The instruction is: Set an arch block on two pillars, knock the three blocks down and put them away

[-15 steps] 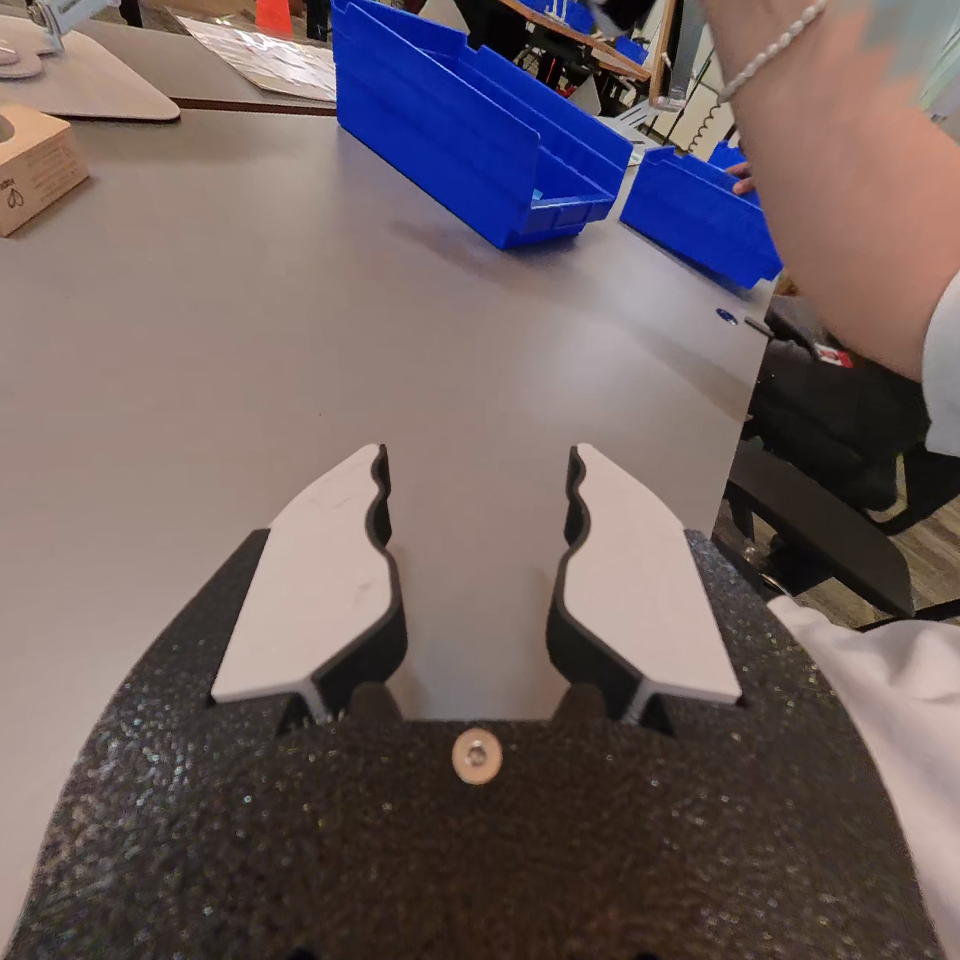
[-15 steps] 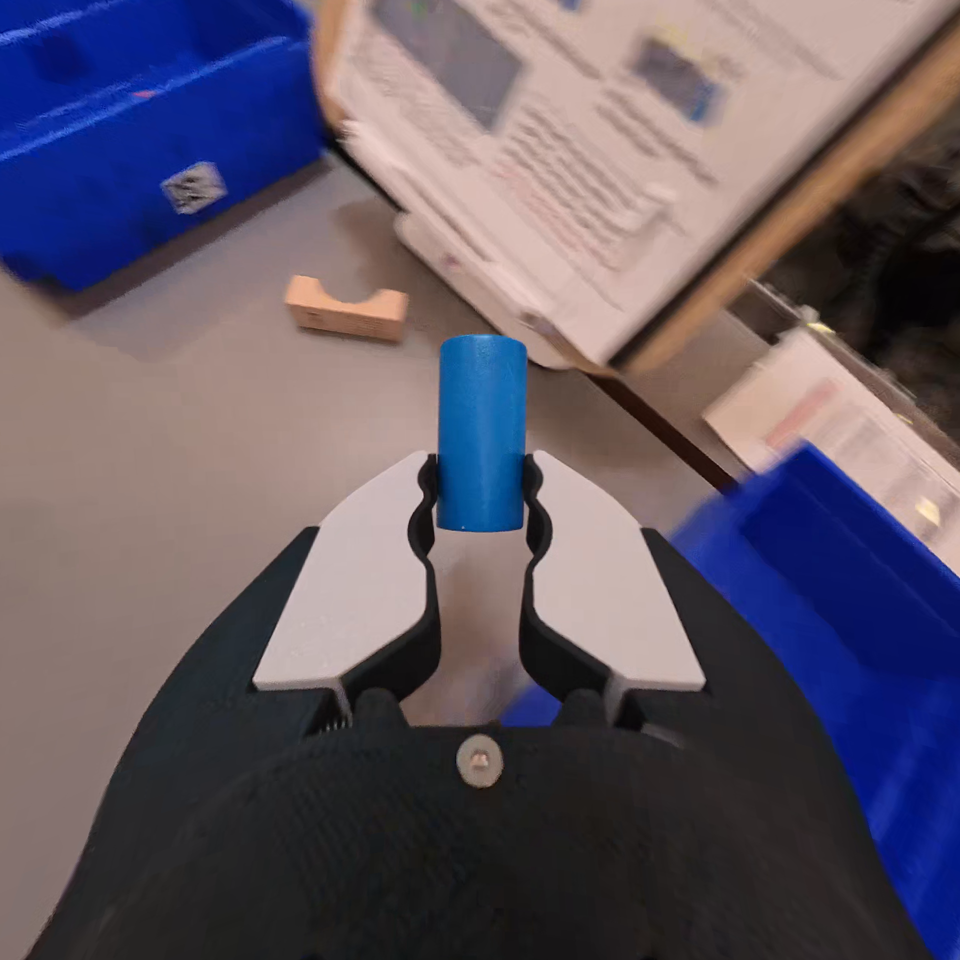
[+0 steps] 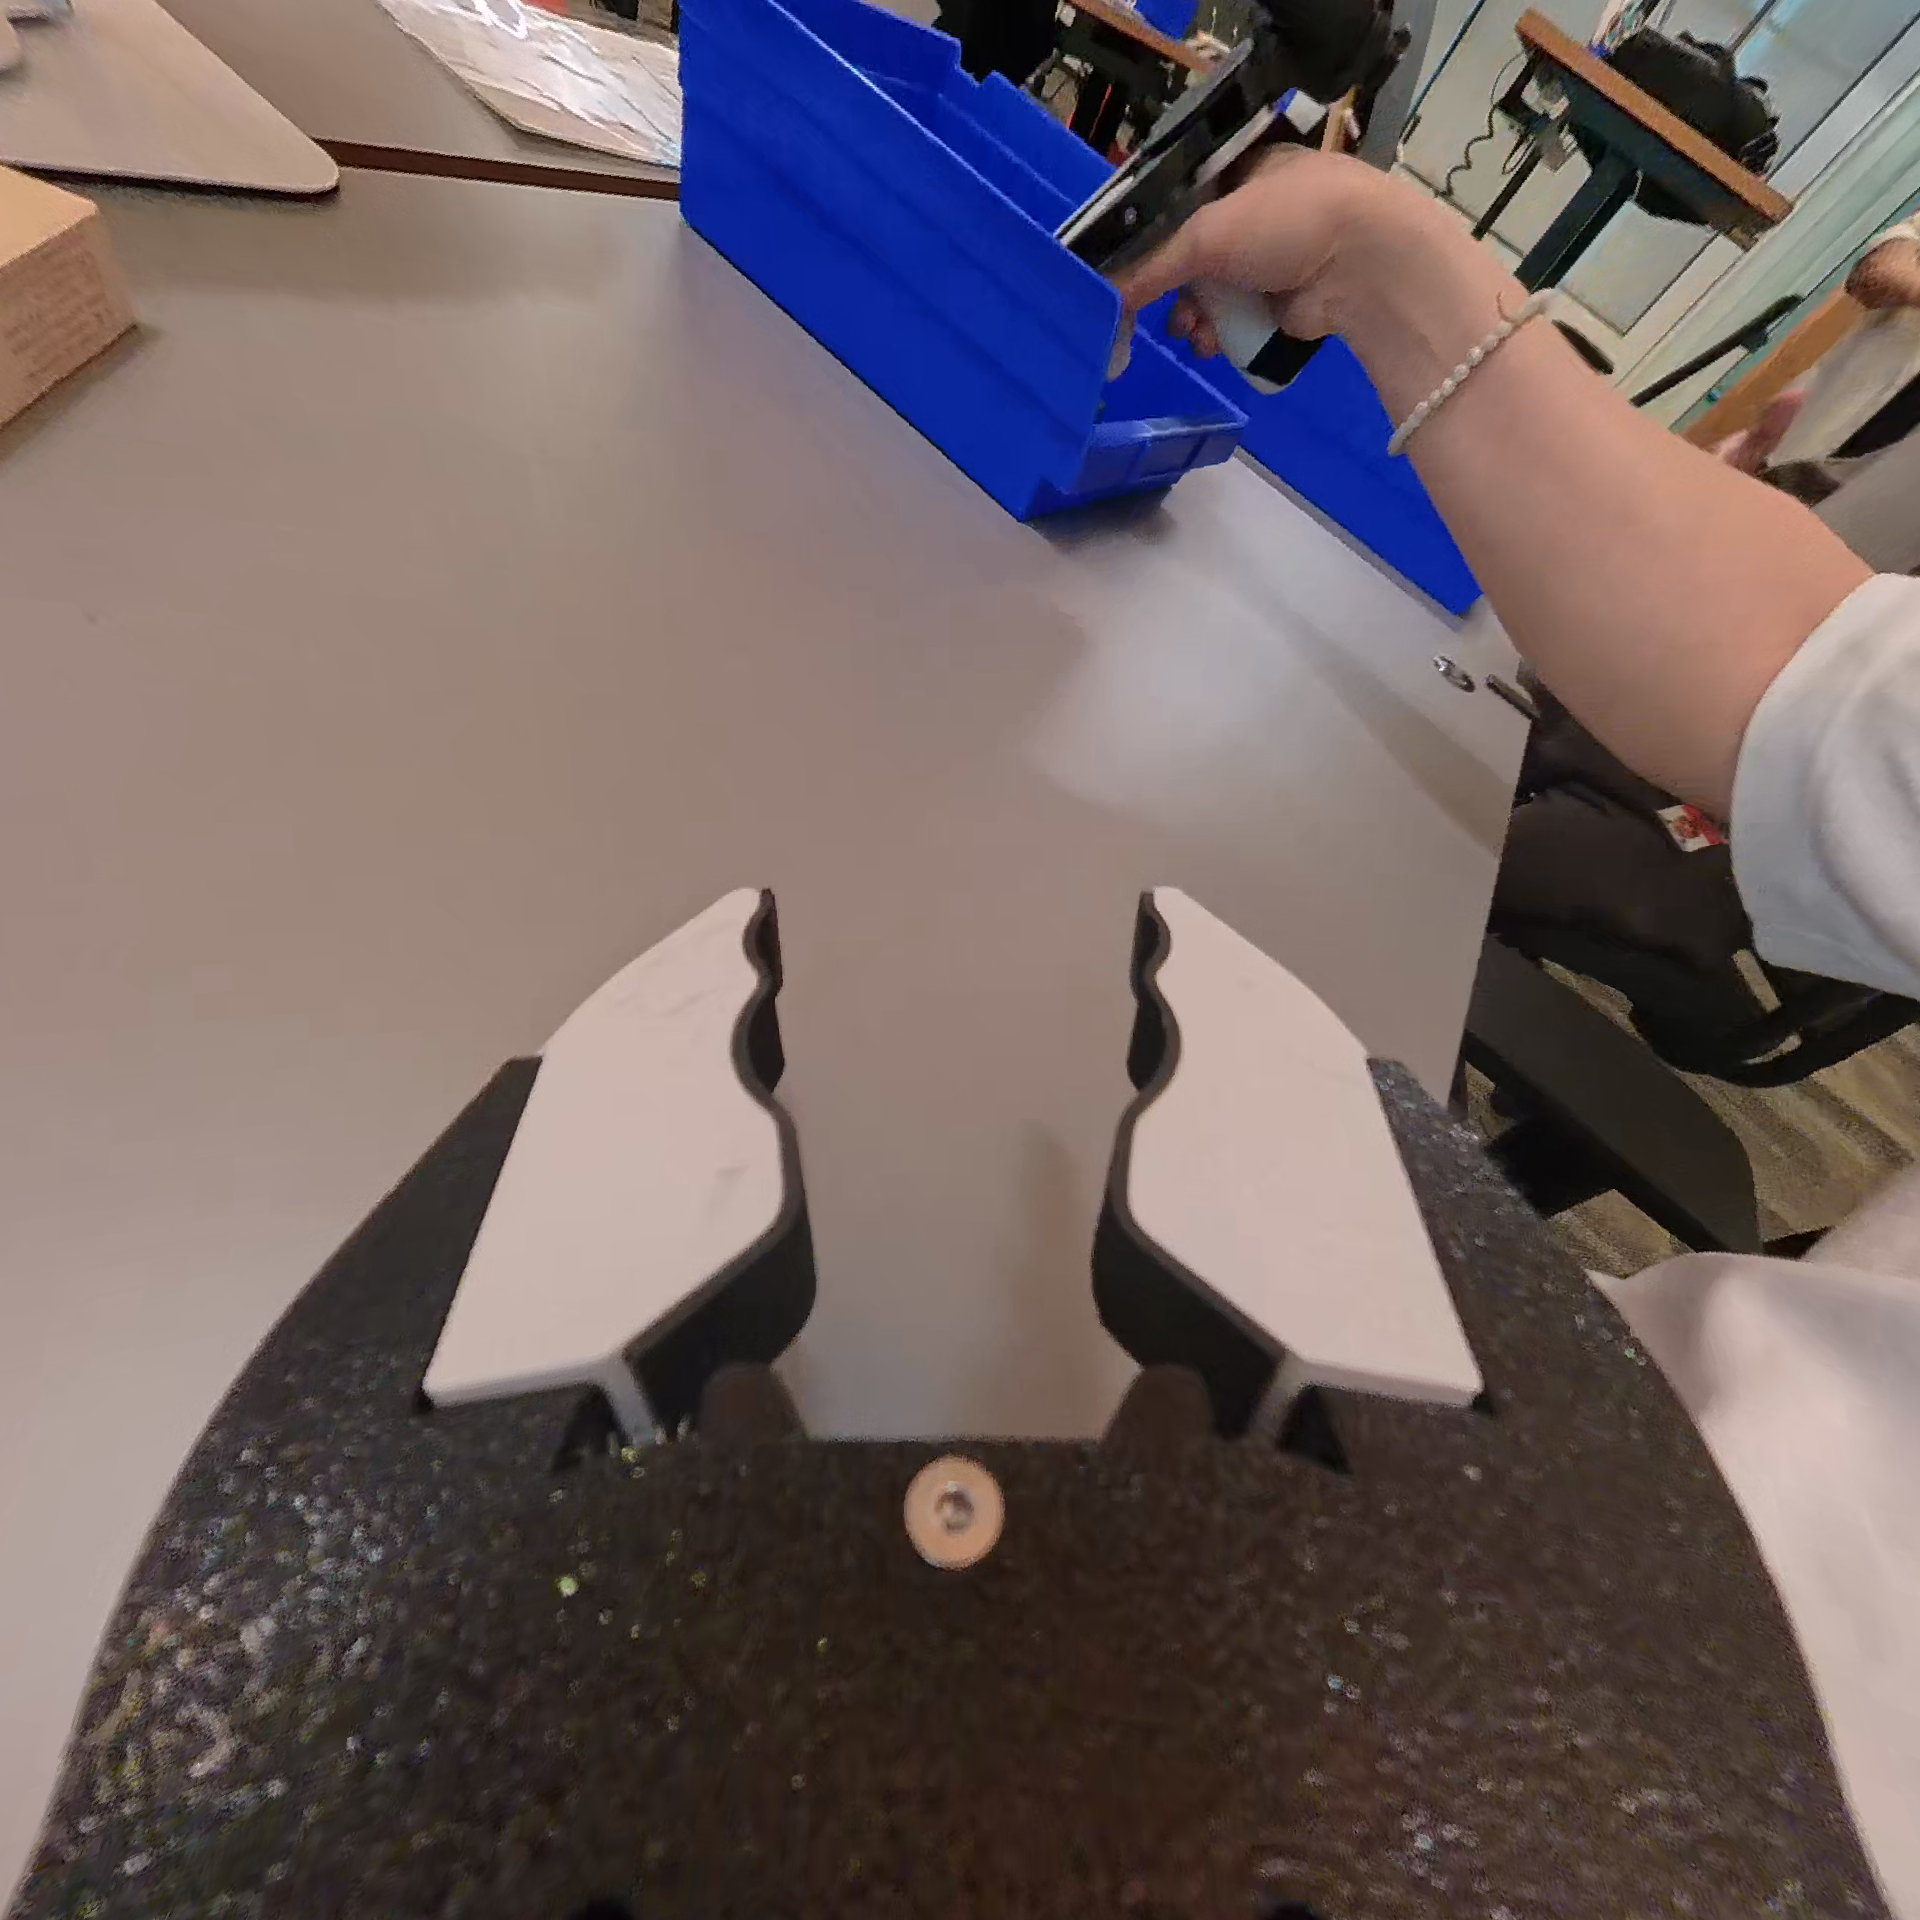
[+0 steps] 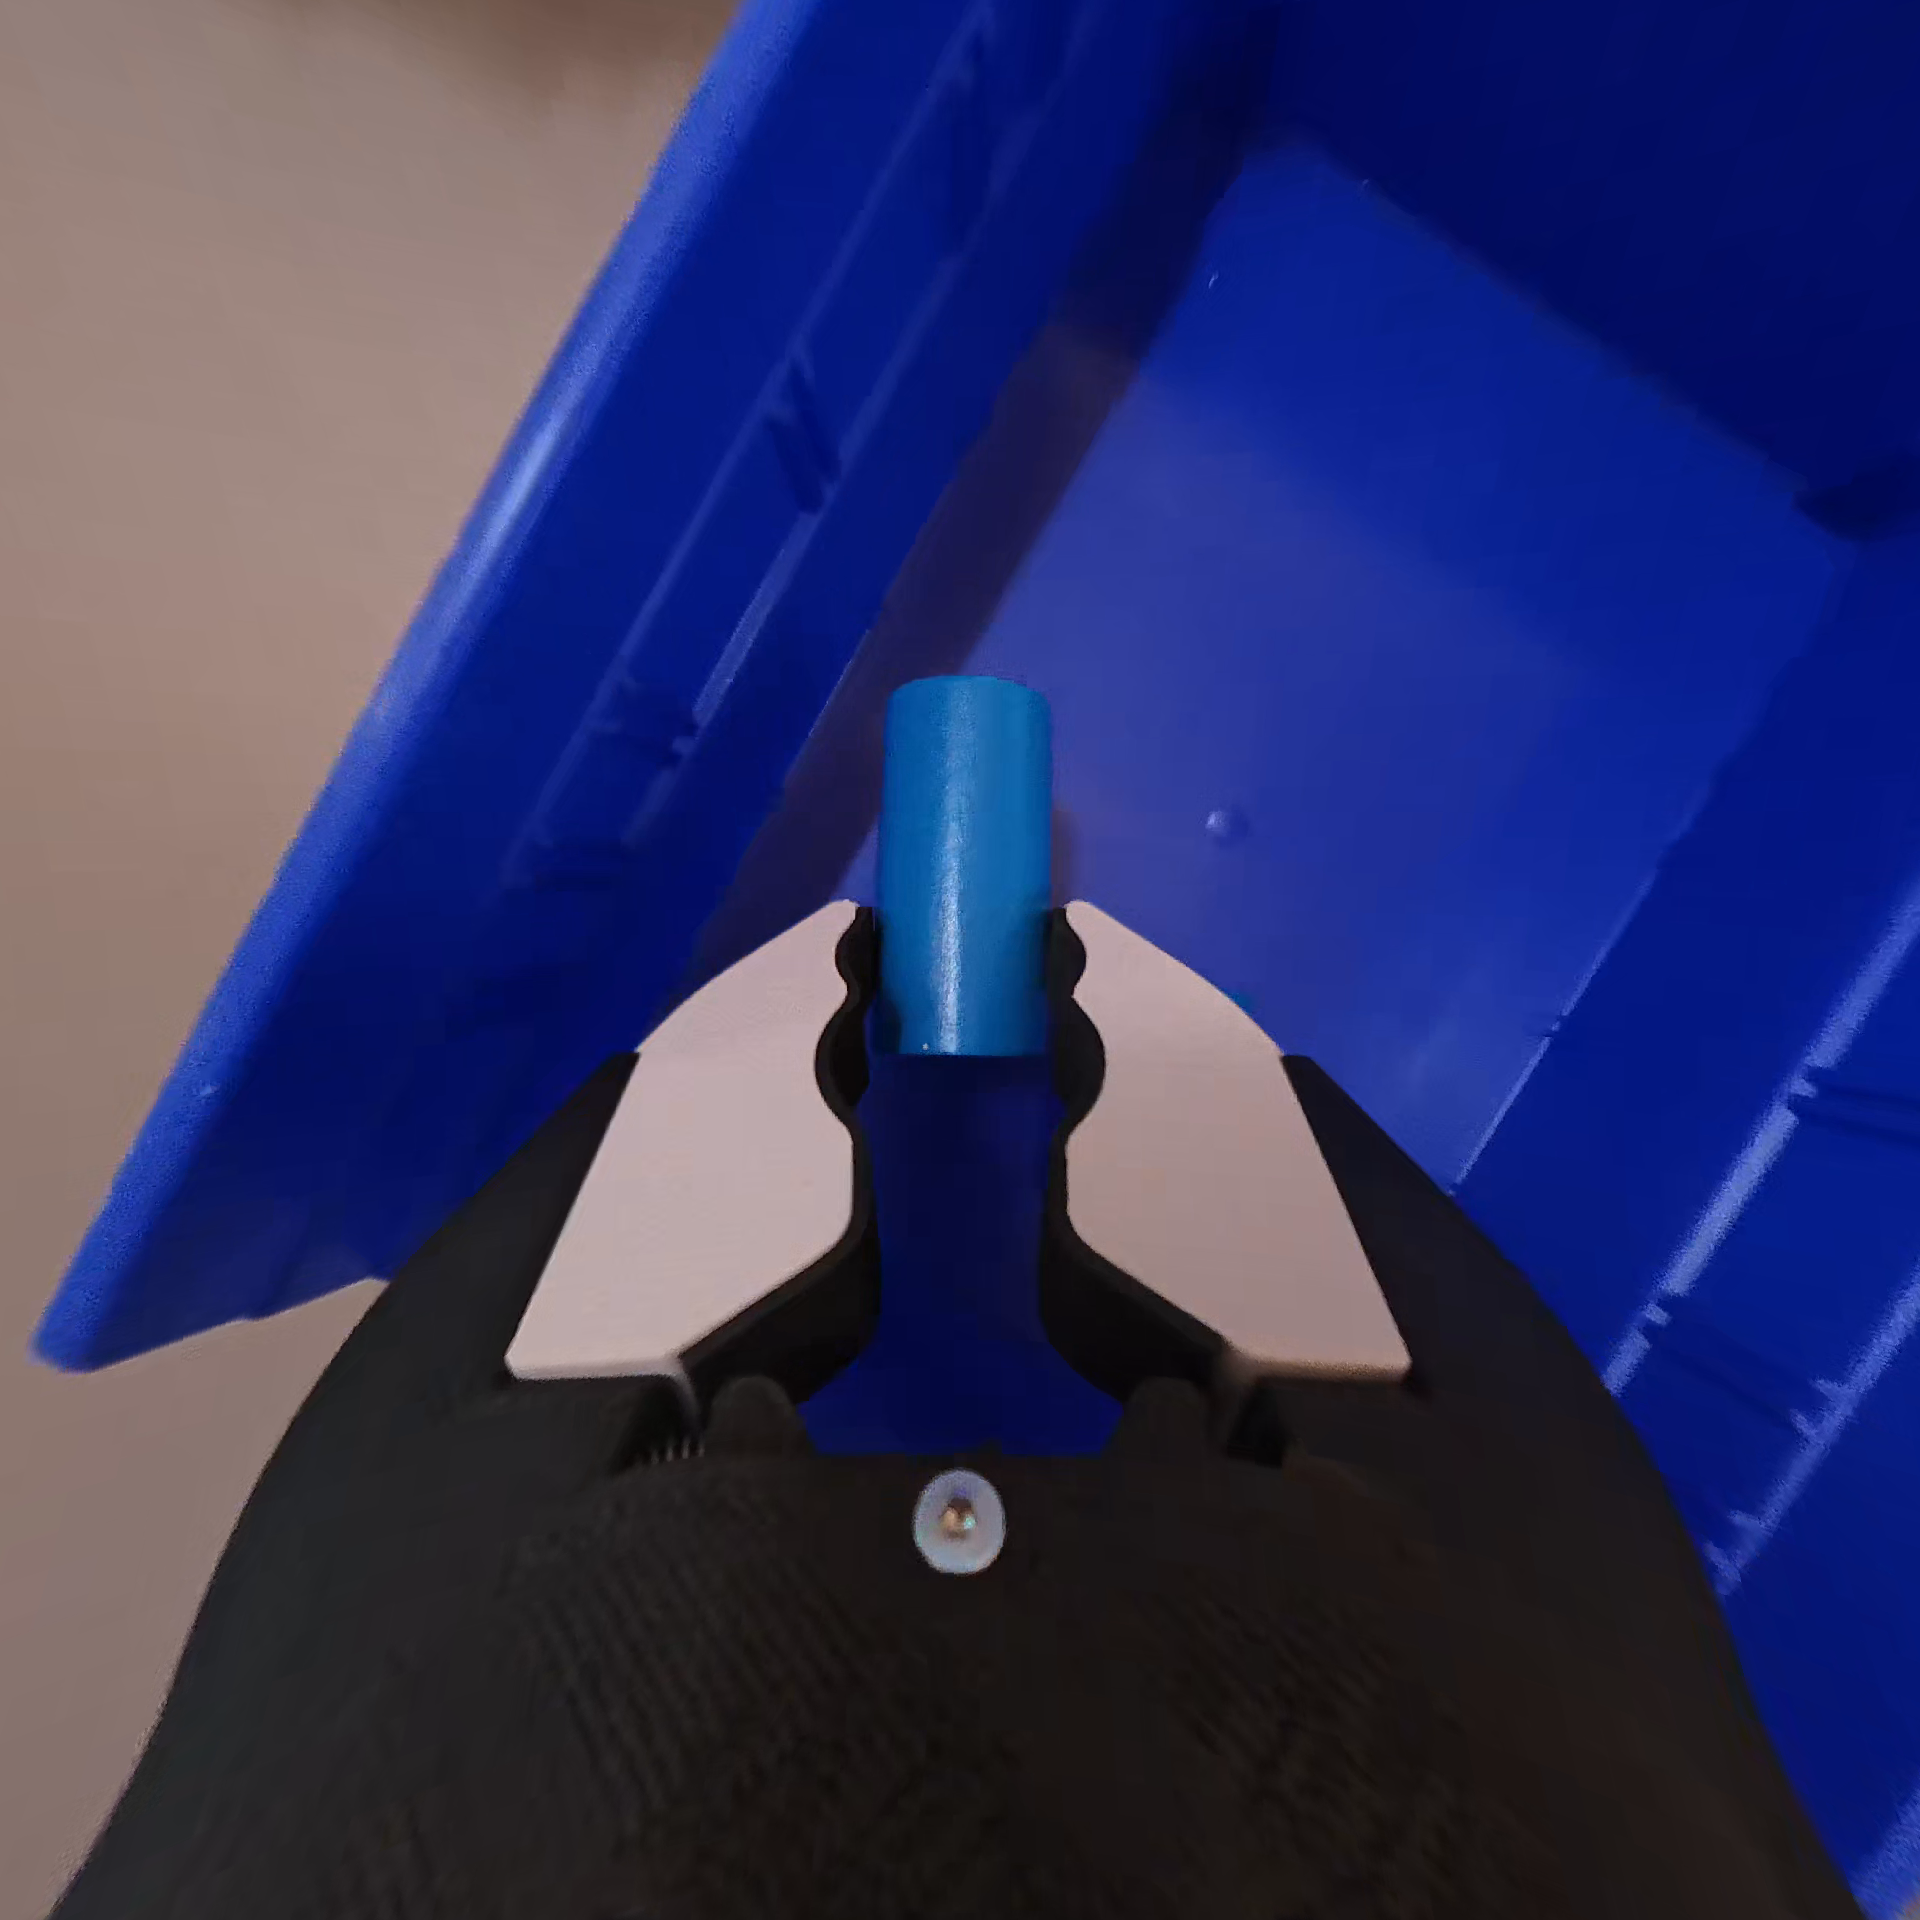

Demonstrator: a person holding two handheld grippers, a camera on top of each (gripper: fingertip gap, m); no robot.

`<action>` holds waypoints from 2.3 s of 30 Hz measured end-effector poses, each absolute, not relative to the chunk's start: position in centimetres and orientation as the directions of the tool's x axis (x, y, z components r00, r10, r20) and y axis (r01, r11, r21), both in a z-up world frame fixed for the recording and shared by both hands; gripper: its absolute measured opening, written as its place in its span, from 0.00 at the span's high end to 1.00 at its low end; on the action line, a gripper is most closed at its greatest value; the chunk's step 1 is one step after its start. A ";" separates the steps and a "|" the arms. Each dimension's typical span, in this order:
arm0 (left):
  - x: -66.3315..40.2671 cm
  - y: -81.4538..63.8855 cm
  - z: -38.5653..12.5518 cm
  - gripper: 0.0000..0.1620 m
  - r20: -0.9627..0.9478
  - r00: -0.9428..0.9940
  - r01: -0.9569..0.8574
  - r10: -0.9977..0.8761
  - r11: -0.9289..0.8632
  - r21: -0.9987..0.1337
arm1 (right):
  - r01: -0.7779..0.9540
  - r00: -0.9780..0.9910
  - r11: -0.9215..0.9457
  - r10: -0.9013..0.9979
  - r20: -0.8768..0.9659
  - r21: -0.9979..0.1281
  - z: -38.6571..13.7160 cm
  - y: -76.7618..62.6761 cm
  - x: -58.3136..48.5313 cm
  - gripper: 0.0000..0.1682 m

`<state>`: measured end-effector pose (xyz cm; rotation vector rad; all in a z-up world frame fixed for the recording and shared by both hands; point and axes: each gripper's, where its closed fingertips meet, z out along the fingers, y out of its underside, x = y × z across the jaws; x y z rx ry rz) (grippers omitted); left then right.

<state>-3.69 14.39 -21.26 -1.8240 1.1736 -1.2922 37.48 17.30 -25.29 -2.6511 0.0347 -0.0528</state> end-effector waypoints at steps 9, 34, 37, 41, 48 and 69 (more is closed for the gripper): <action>-2.0 14.8 -20.7 0.60 0.392 0.122 -0.326 -0.912 -0.409 -0.852 | 0.068 0.991 -0.918 0.017 0.132 -0.390 -26.0 16.1 37.9 0.68; -6.2 13.8 -20.9 0.58 0.390 0.126 -0.296 -0.912 -0.410 -0.863 | 0.983 0.071 -0.013 0.947 0.314 -0.184 -23.9 39.0 6.2 0.64; -7.0 14.4 -20.8 0.58 0.414 0.140 -0.268 -0.900 -0.437 -0.859 | 0.985 0.078 -0.029 0.955 0.285 -0.170 -24.8 39.9 6.4 0.68; -7.7 14.9 -20.8 0.58 0.424 0.151 -0.250 -0.893 -0.449 -0.858 | 0.994 0.075 -0.054 0.965 0.251 -0.091 -26.7 40.4 7.7 0.74; -8.0 15.1 -21.3 0.58 0.432 0.160 -0.264 -0.888 -0.460 -0.848 | 0.995 0.096 -0.087 0.956 0.277 -0.041 -28.9 40.6 8.2 0.93; -4.6 12.4 -20.3 0.59 0.408 0.104 -0.297 -0.907 -0.420 -0.858 | 0.519 0.803 -0.815 0.362 0.473 -0.259 -15.0 25.2 37.7 0.93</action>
